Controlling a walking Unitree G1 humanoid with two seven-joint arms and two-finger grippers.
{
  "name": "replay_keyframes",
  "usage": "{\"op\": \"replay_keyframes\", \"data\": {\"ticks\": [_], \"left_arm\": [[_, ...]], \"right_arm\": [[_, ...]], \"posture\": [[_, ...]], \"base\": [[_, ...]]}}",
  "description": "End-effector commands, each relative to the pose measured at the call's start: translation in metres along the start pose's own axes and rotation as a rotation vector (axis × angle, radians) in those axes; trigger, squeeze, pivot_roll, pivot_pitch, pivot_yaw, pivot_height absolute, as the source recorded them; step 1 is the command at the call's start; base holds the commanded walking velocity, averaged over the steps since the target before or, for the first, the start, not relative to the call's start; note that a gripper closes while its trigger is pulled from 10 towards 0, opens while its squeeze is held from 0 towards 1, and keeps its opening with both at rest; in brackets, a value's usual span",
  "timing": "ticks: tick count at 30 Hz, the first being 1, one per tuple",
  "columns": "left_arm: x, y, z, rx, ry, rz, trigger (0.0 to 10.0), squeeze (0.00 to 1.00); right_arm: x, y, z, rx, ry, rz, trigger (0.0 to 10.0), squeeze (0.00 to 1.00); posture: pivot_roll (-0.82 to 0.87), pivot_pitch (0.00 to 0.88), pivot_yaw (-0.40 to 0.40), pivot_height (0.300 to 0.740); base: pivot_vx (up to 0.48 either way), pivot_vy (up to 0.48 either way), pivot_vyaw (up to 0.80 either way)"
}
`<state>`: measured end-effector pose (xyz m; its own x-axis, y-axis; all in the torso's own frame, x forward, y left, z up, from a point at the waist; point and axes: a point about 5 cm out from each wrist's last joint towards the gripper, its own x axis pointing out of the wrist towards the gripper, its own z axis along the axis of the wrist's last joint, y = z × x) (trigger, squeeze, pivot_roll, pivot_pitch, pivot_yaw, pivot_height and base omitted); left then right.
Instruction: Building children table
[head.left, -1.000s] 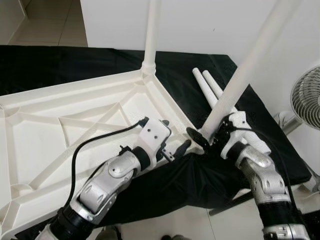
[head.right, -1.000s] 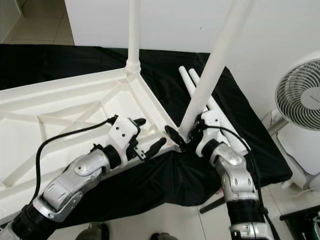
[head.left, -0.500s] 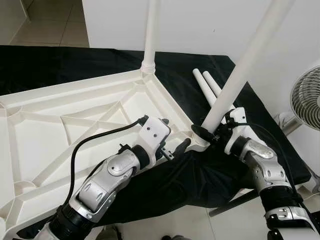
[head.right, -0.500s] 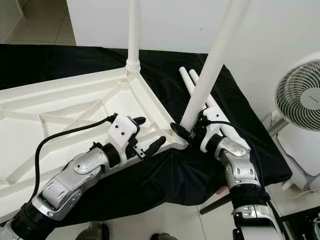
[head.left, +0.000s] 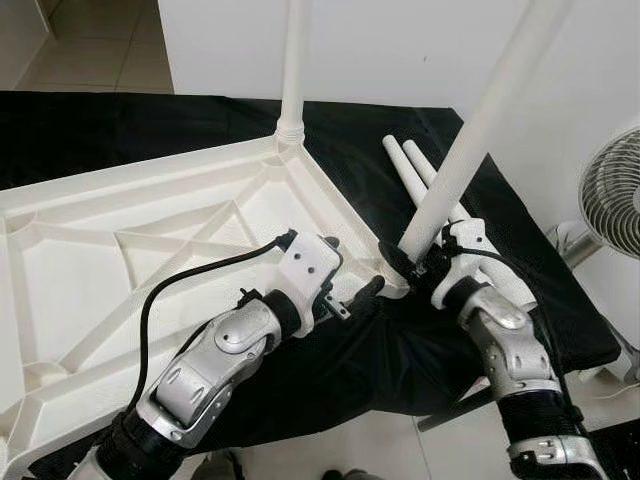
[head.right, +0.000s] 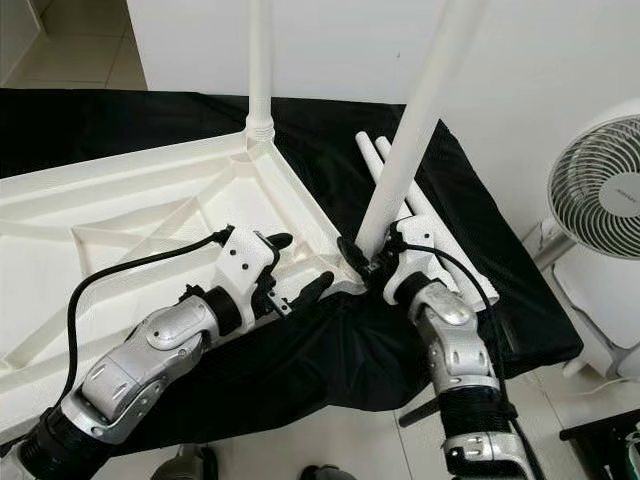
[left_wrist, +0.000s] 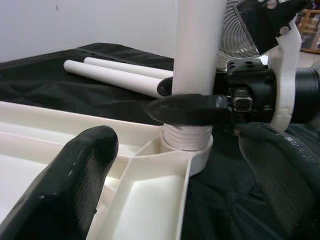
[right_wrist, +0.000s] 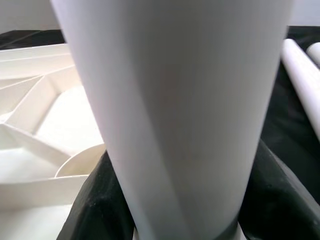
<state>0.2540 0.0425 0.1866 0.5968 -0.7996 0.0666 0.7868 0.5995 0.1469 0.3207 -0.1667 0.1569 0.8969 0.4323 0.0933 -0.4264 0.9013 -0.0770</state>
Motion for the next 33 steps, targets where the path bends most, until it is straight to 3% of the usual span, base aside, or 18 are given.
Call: {"op": "replay_keyframes", "data": {"ticks": [1,6,7,10,12,14,15,22,23,24,28,32,33], "left_arm": [[-0.002,-0.007,0.000,-0.012,0.007,-0.138,10.0,0.00],[-0.003,-0.003,-0.002,-0.026,0.018,-0.115,10.0,0.00],[-0.002,0.000,-0.002,-0.037,0.022,-0.099,10.0,0.00],[-0.002,0.001,-0.002,-0.047,0.025,-0.089,10.0,0.00],[-0.002,0.004,-0.002,-0.074,0.034,-0.058,10.0,0.00],[-0.002,0.005,-0.002,-0.090,0.047,-0.043,10.0,0.00],[-0.002,0.007,-0.001,-0.088,0.041,-0.033,10.0,0.00],[-0.004,0.023,0.005,-0.032,0.011,0.038,10.0,0.00],[-0.005,0.026,0.006,-0.029,0.007,0.044,10.0,0.10],[-0.007,0.030,0.007,-0.061,-0.005,0.046,10.0,1.00],[-0.010,0.034,0.009,-0.083,-0.010,0.051,10.0,1.00],[-0.013,0.035,0.008,-0.039,0.017,0.041,10.0,1.00],[-0.014,0.035,0.008,-0.018,0.027,0.030,10.0,0.00]], "right_arm": [[-0.006,-0.002,-0.007,0.009,0.034,-0.135,10.0,0.00],[-0.006,0.002,-0.007,0.047,0.026,-0.262,10.0,0.00],[-0.008,0.002,-0.009,0.072,0.030,-0.373,10.0,0.00],[-0.009,0.004,-0.010,0.091,0.036,-0.447,10.0,0.00],[-0.009,0.012,-0.011,0.134,0.024,-0.609,10.0,0.00],[-0.009,0.015,-0.010,0.141,0.011,-0.666,10.0,0.00],[-0.009,0.015,-0.009,0.144,0.002,-0.667,10.0,1.00],[-0.011,0.010,-0.001,0.165,-0.062,-0.655,10.0,1.00],[-0.012,0.009,0.003,0.177,-0.089,-0.647,10.0,1.00],[-0.014,0.009,0.007,0.183,-0.122,-0.639,10.0,0.00],[-0.019,0.012,0.014,0.196,-0.170,-0.612,10.0,0.00],[-0.028,0.017,0.017,0.213,-0.210,-0.579,10.0,0.00],[-0.031,0.019,0.018,0.222,-0.221,-0.560,10.0,0.00]], "posture": [[0.07,0.168,-0.078,0.740],[0.07,0.170,-0.077,0.740],[0.06,0.173,-0.079,0.740],[0.06,0.173,-0.079,0.740],[0.06,0.169,-0.081,0.740],[0.06,0.168,-0.085,0.740],[0.07,0.166,-0.089,0.740],[0.08,0.156,-0.100,0.740],[0.08,0.156,-0.100,0.740],[0.09,0.152,-0.104,0.740],[0.09,0.150,-0.104,0.740],[0.09,0.152,-0.099,0.740],[0.09,0.152,-0.099,0.740]], "base": [[0.000,0.000,0.00],[0.000,0.000,0.00],[0.000,0.000,0.00],[0.000,0.000,0.00],[0.000,0.000,0.00],[0.000,0.000,0.00],[0.000,0.000,0.00],[0.000,0.000,0.00],[0.000,0.000,0.00],[0.000,0.000,0.00],[0.000,0.000,0.00],[0.000,0.000,0.00],[0.000,0.000,0.00]]}}
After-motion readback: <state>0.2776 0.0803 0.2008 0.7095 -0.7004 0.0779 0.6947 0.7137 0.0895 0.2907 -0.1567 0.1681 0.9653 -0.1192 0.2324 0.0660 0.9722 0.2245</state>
